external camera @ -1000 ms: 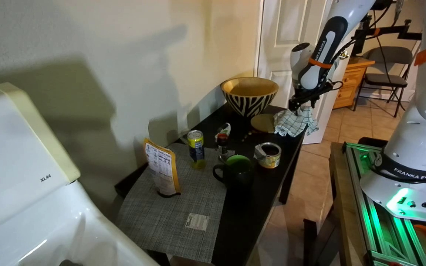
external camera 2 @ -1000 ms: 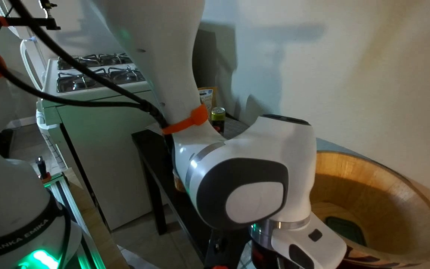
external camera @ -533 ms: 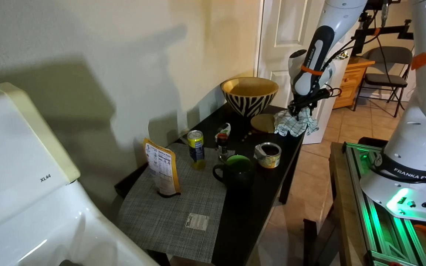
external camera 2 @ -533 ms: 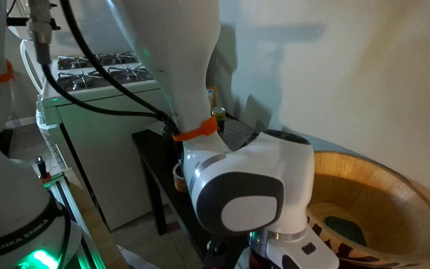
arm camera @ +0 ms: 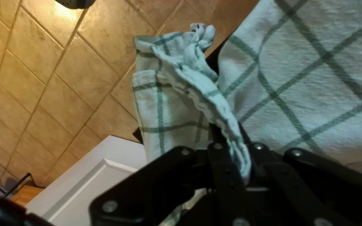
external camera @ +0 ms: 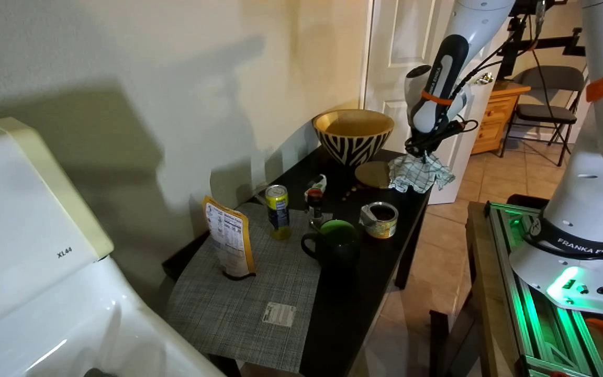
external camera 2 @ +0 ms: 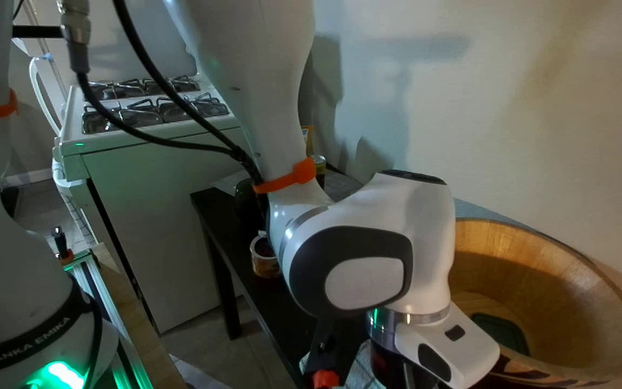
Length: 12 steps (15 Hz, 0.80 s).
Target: Put the towel into the bowl
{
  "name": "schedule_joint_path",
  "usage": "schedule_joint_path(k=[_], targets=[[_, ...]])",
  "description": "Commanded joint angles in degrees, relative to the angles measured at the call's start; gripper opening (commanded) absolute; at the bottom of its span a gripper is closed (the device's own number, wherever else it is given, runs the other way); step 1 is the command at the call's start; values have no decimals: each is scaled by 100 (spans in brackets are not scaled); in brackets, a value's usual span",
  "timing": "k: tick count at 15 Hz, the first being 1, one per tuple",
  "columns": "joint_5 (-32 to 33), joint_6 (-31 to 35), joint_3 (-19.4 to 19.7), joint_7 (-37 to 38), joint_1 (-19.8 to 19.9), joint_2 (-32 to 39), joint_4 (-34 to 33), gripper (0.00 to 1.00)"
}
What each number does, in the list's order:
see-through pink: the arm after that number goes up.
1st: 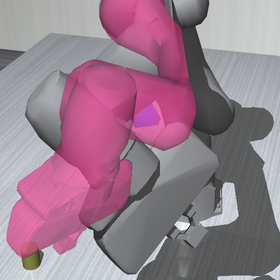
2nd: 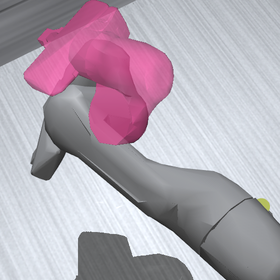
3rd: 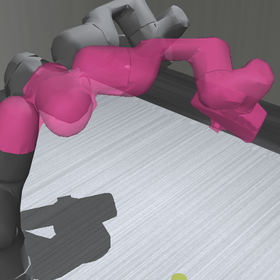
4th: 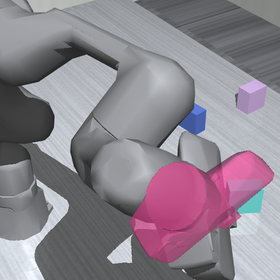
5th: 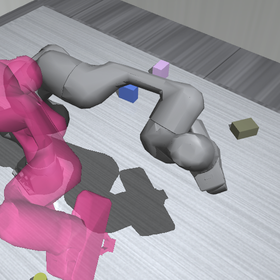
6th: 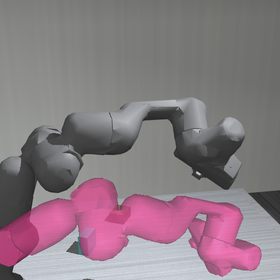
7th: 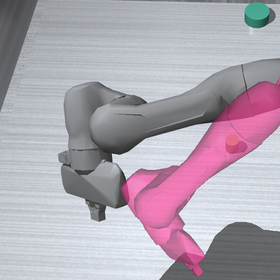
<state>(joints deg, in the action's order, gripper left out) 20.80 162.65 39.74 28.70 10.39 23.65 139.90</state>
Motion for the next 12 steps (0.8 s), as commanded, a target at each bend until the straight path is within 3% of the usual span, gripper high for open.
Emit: schedule_joint_path(k=[1,6,12], targets=[[97,64,540,-262,-628,-583,431,0],[382,-81,883,-1324,-1073,-2050,1253,1],[648,-379,992,-3095,-780,-3763,1646,1]])
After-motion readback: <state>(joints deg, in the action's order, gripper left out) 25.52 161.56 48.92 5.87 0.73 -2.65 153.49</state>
